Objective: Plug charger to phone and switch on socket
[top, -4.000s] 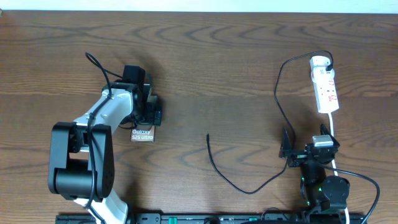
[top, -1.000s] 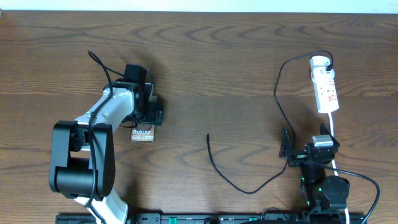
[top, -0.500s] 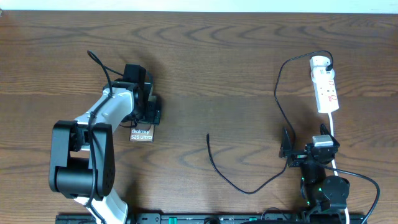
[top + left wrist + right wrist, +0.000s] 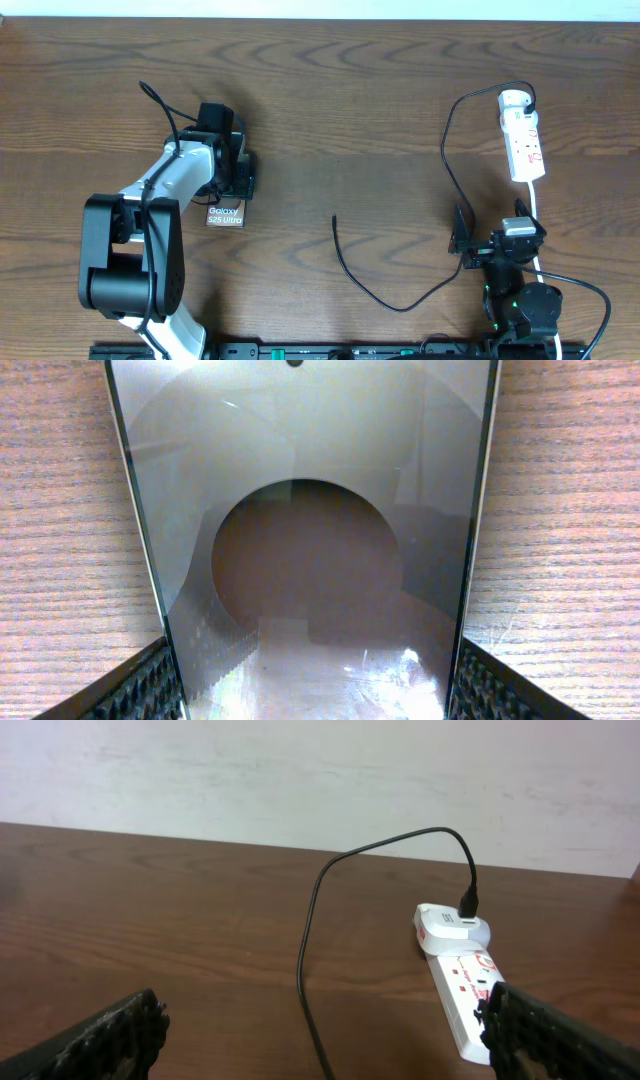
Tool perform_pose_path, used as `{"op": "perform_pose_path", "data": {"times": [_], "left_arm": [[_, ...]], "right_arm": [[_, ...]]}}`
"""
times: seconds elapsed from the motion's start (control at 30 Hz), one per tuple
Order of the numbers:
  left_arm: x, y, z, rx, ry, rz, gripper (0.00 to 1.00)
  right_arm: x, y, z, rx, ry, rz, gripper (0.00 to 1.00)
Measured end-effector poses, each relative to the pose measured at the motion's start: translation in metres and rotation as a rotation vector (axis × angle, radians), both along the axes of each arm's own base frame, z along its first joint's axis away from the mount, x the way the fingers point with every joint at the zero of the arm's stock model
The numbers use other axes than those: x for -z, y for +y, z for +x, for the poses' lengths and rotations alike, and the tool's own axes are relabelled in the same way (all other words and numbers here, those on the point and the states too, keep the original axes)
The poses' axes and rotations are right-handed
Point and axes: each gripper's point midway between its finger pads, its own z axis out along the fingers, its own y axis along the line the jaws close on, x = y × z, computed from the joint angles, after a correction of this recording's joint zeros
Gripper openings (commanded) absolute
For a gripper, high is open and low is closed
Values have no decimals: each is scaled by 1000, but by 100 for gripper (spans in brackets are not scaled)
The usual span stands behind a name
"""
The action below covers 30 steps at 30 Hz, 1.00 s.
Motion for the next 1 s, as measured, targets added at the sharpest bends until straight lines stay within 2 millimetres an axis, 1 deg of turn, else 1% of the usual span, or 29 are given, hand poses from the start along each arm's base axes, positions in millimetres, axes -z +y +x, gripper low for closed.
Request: {"op": "perform_pose_path", "data": {"times": [0.3,0.47,0.53,0.57,0.6,0.63,1.0], "left_arm": [[0,0,0,0,0,0,67],[0,0,0,0,0,0,48],[0,0,0,0,0,0,36],[0,0,0,0,0,0,29],[0,0,0,0,0,0,10],[0,0,0,0,0,0,8],[0,0,0,0,-1,0,7]], "right_arm": [[0,0,0,0,0,0,99],[0,0,0,0,0,0,99],[0,0,0,0,0,0,99],[0,0,0,0,0,0,99],[0,0,0,0,0,0,99],[0,0,0,0,0,0,99],[0,0,0,0,0,0,99]]}}
